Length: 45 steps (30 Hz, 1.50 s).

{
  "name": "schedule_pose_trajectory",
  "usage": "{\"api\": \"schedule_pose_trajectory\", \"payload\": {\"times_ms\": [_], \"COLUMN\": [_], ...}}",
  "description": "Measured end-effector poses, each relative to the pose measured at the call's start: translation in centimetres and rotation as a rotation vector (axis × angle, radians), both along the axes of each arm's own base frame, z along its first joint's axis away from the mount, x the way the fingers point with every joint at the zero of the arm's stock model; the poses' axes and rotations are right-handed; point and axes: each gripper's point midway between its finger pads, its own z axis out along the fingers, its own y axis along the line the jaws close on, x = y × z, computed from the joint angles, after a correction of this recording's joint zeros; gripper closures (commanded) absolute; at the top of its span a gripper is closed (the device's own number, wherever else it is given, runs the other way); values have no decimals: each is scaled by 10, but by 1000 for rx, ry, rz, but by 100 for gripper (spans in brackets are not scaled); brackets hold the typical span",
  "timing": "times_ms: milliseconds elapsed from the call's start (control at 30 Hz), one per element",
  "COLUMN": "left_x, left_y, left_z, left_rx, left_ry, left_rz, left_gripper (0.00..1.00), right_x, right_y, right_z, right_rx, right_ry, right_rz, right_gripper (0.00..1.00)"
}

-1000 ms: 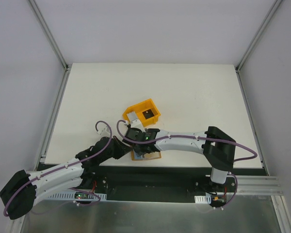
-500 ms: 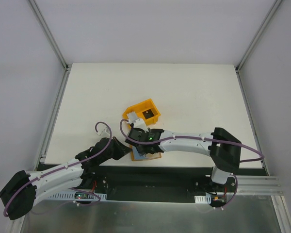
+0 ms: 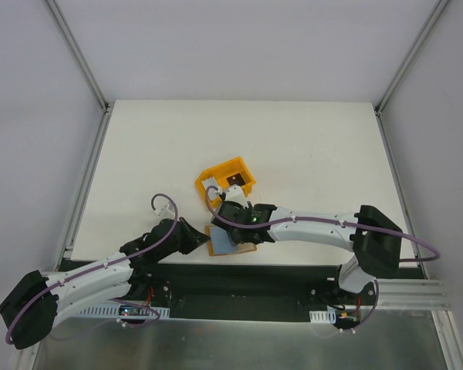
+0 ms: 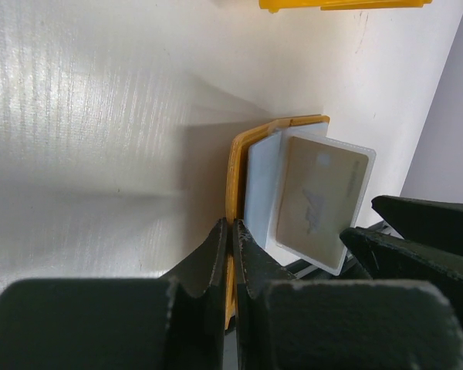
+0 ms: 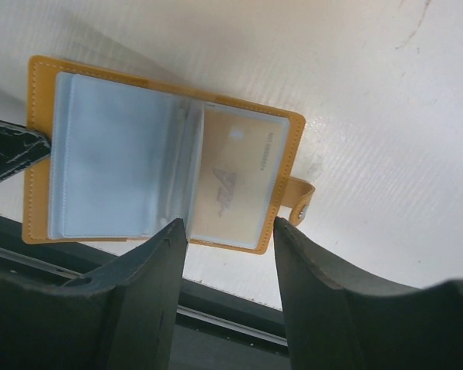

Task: Put the credit cards into the card holder
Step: Insert the credit card into the card holder.

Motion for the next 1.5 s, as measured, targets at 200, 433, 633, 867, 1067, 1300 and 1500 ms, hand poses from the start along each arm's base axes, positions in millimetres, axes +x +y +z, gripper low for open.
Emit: {"api": "schedule_pose_trajectory", "payload": {"times_ms": [200, 433, 633, 867, 1067, 1300, 1500], "left_x": [0, 0, 0, -1, -3, -4, -4], "left_y": [0, 1, 1, 1, 4, 5, 6], "left_z": [0, -1, -2, -2, -8, -11, -13], "left_rx": [-3, -3, -3, -2, 6, 13, 22], "left_ry": [4, 14, 15, 16, 28, 36, 43], "left_rz": [7, 12, 13, 13, 18, 20, 20], "left_gripper": [100, 100, 100, 100, 100, 100, 100], "right_x": [1, 1, 3, 5, 6, 23, 36], "right_y": [-21, -33, -30, -21, -25, -20, -18], "right_z": [-6, -16, -12, 1, 15, 34, 38], "right_rx": [-8, -25, -2, 75, 177, 279, 349], "right_ry": [8, 31, 26, 11, -20, -23, 34], "right_rz": [-35, -55, -58, -48, -36, -45, -52], "right_gripper": [49, 49, 49, 50, 50, 50, 47]}}
